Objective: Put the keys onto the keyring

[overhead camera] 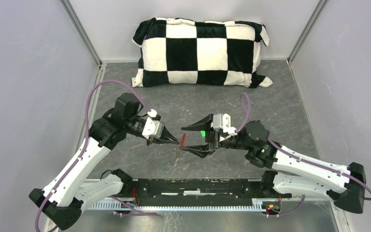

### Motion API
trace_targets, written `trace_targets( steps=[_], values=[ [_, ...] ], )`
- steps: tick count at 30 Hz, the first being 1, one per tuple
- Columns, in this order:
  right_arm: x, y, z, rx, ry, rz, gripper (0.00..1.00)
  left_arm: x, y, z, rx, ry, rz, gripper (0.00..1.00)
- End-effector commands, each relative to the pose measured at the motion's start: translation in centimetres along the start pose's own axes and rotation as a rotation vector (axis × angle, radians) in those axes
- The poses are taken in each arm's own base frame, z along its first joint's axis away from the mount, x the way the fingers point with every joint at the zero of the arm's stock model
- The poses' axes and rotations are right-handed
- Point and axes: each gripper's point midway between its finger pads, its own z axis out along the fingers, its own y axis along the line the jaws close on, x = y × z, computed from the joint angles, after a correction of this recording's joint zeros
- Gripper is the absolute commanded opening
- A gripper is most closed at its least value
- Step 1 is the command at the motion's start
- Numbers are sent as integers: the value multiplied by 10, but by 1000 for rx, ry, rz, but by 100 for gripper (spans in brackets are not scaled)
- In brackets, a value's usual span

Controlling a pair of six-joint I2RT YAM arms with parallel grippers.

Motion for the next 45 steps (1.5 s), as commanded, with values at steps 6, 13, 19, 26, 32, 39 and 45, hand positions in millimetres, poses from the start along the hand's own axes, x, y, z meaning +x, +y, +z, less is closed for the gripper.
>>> trace_targets(
  steps=[6, 13, 19, 26, 32, 39, 45],
  values=[
    [27, -1, -7, -119, 357, -196, 63, 20, 2, -10, 43, 155, 406, 2],
    [29, -3, 1, -151, 403, -217, 57, 25, 5, -10, 47, 188, 355, 2],
    [27, -4, 5, -148, 392, -215, 54, 25, 4, -11, 41, 191, 331, 2],
    [22, -9, 8, -103, 349, -205, 51, 17, 2, -10, 40, 160, 342, 2],
    [5, -3, 4, -75, 226, -175, 47, -11, 9, -1, -50, 4, 123, 2],
    [-9, -5, -5, 7, 101, -129, 39, -48, 11, 5, -65, -188, -22, 2],
    [-18, -10, -10, 61, 16, -107, 30, -54, 7, 6, -21, -208, -24, 2]
  ],
)
